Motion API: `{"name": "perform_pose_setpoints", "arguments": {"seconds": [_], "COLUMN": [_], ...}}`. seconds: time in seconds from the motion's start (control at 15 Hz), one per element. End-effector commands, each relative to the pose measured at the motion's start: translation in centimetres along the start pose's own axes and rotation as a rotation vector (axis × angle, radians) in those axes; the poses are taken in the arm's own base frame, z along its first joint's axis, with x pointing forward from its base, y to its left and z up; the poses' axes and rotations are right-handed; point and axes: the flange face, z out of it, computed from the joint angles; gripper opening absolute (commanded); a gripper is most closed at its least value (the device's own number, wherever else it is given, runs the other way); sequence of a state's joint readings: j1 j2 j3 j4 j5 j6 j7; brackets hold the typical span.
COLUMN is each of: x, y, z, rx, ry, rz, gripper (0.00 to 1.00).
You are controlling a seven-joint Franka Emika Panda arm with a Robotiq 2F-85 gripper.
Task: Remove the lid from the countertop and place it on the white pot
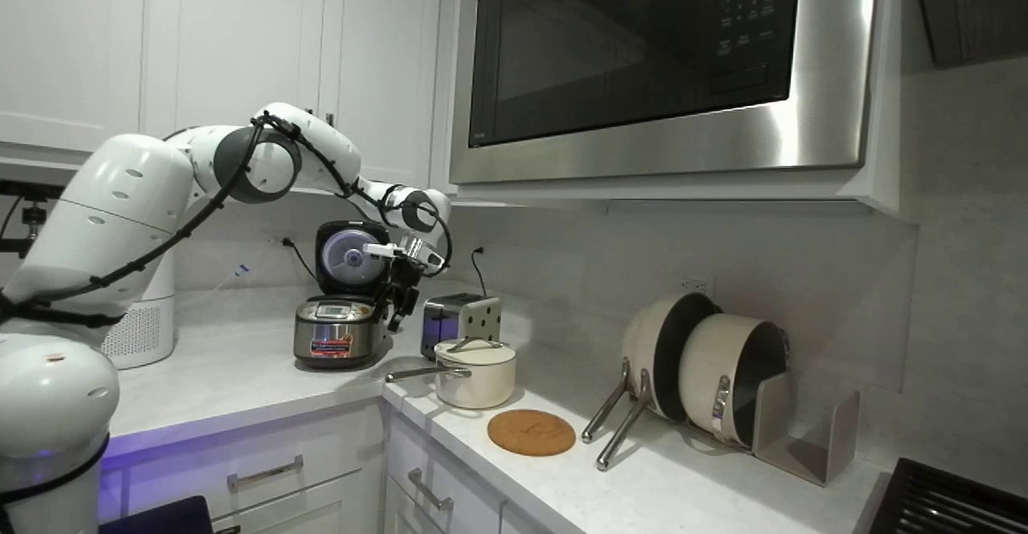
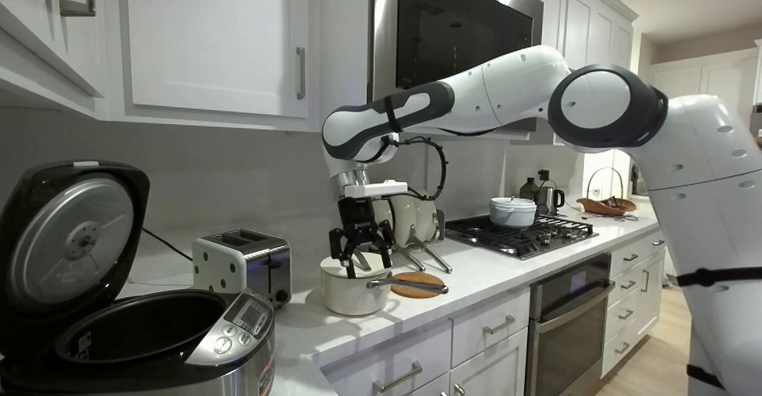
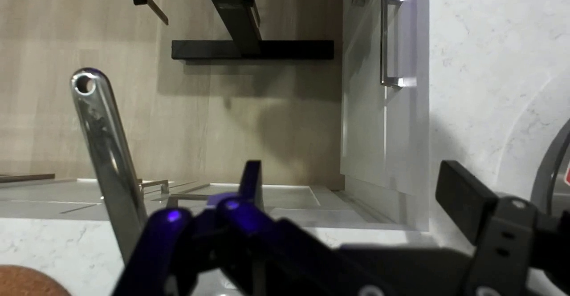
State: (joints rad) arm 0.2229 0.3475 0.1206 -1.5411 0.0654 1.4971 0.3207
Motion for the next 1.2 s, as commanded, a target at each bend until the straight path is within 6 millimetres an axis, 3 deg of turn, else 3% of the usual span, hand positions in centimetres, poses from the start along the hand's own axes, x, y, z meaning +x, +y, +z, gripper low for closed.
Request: {"name": "perform_pose_setpoints", "arguments": {"seconds": [0.0,0.53,0.8,0.87,1.13], "x": [-4.6,-12.0,-15.4,-13.0,-15.0], "y": [-0.1,-0.3,1.0,-0.2,0.7], "z": [-1.2,-1.8,-2.1,-2.2,-2.5], "rx": [0.010,-0.011,0.043,0.012,0.023], "ry": [0.019,0.034,0.049,0.041,0.055], "rz": [-0.035,-0.252,-0.310,-0.286,-0.290], "gripper": [1.00,1.00,1.00,1.00,1.00]}}
